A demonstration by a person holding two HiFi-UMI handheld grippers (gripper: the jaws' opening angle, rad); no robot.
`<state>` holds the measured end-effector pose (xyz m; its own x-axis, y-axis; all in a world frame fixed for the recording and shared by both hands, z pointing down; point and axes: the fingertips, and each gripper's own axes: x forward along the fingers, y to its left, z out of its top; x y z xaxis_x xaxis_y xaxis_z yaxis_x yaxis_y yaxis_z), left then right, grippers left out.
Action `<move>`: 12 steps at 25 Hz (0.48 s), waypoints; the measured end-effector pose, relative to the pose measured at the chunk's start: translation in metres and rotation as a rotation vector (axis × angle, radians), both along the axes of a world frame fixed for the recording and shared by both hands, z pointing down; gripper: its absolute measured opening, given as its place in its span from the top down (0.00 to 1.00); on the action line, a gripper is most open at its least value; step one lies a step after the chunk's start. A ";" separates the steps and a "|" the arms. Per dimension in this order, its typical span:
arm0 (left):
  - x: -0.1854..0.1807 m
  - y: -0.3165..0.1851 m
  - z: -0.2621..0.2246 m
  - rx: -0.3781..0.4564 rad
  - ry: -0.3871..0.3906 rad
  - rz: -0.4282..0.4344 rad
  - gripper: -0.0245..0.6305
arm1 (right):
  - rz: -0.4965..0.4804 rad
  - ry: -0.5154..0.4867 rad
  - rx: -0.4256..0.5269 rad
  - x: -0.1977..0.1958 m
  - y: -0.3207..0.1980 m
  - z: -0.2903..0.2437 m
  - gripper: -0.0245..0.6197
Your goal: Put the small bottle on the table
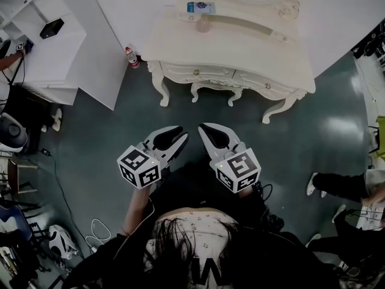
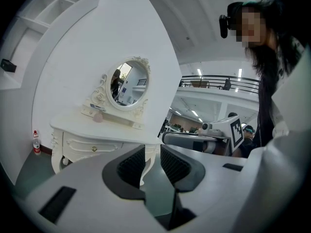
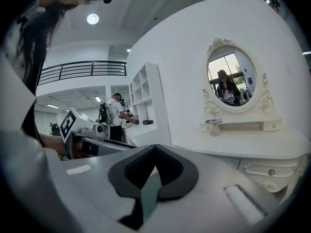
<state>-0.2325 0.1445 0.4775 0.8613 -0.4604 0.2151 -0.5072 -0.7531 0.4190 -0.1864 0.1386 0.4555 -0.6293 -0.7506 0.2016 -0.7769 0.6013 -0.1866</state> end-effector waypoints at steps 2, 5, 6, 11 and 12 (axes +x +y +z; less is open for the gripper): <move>0.000 0.000 0.000 0.001 -0.004 0.002 0.81 | 0.001 -0.003 0.003 0.000 0.000 0.000 0.95; 0.000 0.000 0.000 0.003 -0.008 0.005 0.81 | 0.002 -0.003 0.003 0.000 -0.001 0.000 0.95; 0.001 0.000 0.000 0.003 -0.008 0.005 0.81 | 0.002 -0.001 0.003 0.001 -0.001 0.000 0.95; 0.000 0.000 0.000 0.004 -0.008 0.001 0.81 | -0.002 0.003 0.005 0.000 -0.001 0.000 0.95; 0.000 0.000 0.000 0.005 -0.008 0.000 0.81 | -0.003 0.004 0.005 0.001 -0.001 0.000 0.95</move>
<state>-0.2321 0.1441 0.4776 0.8596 -0.4613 0.2198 -0.5104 -0.7550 0.4116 -0.1858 0.1376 0.4558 -0.6303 -0.7499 0.2007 -0.7762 0.6042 -0.1803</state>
